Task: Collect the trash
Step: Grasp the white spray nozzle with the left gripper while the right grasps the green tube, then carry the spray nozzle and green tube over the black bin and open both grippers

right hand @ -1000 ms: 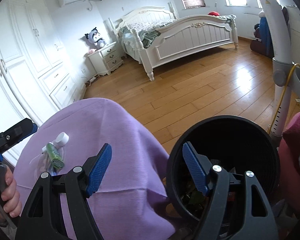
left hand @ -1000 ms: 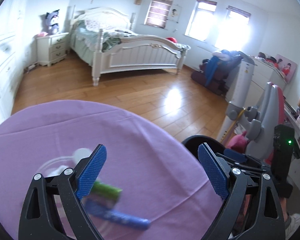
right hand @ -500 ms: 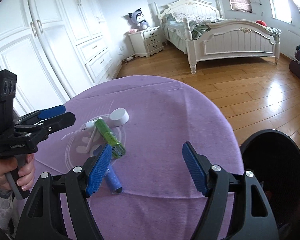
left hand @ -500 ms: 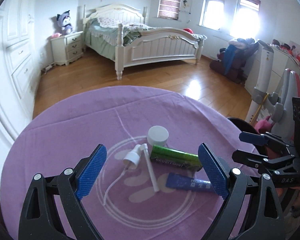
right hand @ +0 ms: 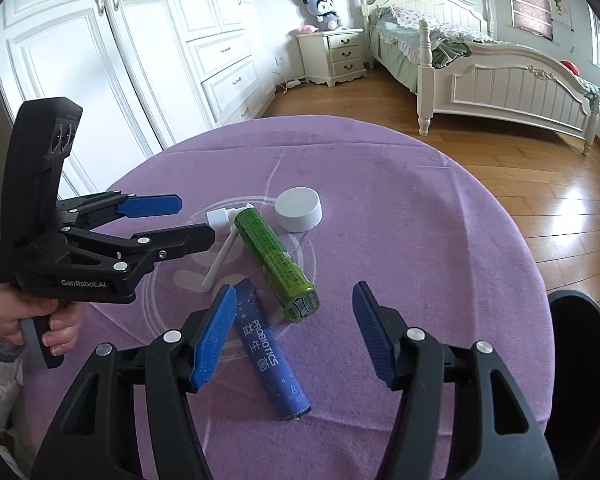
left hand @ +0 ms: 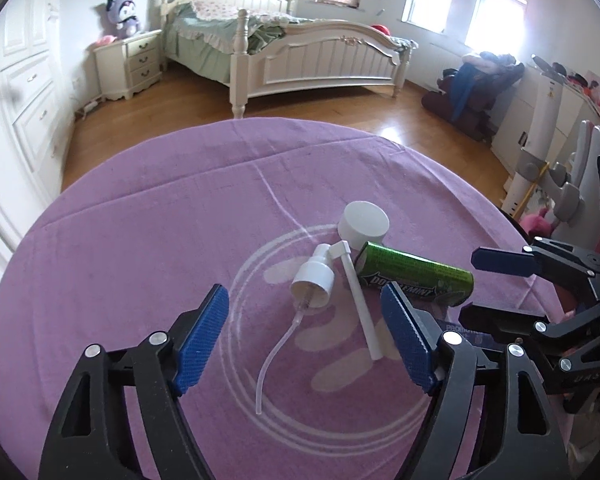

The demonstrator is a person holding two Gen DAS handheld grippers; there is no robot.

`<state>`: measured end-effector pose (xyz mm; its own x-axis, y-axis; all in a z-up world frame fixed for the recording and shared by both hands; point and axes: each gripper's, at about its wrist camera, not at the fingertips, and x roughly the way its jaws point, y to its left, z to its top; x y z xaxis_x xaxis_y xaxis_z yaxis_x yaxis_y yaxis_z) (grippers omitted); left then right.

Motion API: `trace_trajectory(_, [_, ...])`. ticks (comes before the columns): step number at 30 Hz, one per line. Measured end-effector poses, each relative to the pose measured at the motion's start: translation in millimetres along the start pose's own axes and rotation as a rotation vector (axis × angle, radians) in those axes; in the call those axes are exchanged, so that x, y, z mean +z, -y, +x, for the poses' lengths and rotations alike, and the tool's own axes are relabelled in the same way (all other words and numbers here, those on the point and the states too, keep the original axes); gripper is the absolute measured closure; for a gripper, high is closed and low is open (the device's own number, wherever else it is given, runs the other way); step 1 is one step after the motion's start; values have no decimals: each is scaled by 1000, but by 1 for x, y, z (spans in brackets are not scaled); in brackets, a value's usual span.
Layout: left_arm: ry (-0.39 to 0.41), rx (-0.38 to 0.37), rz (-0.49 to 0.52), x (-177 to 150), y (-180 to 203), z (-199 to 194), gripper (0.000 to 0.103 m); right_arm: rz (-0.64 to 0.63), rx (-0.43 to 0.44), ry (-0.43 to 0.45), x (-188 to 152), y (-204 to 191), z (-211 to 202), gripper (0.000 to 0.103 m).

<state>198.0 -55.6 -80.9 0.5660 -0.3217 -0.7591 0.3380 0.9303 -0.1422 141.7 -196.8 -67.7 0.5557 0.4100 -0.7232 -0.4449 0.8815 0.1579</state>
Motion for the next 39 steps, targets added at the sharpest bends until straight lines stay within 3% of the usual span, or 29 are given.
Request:
trace_trajectory(8, [-28,-7,32,2,8,16,29,-42,2,-31,7,-6,13,55])
trace_trajectory(11, [-23,12,45,3,11,19,34,-49,12,-37,9,-6,16,57])
trace_trajectory(18, [-20,47,55,13,11,24,57,-24,49,-51,12,-4,25,58])
trace_trajectory(20, [-17,42,38,15,7,24,62,-35,50,-60,12,-6,27,70])
trace_trajectory(21, [-16,53,31,15,6,24,72,-40,45,-62,12,-8,28,75])
trace_trajectory(24, [-13,46,16,16,3,24,72,-47,40,-71,11,-11,30,81])
trace_trajectory(39, [39,56,19,13,25,1,74,133,77,17,-5,27,-7,82])
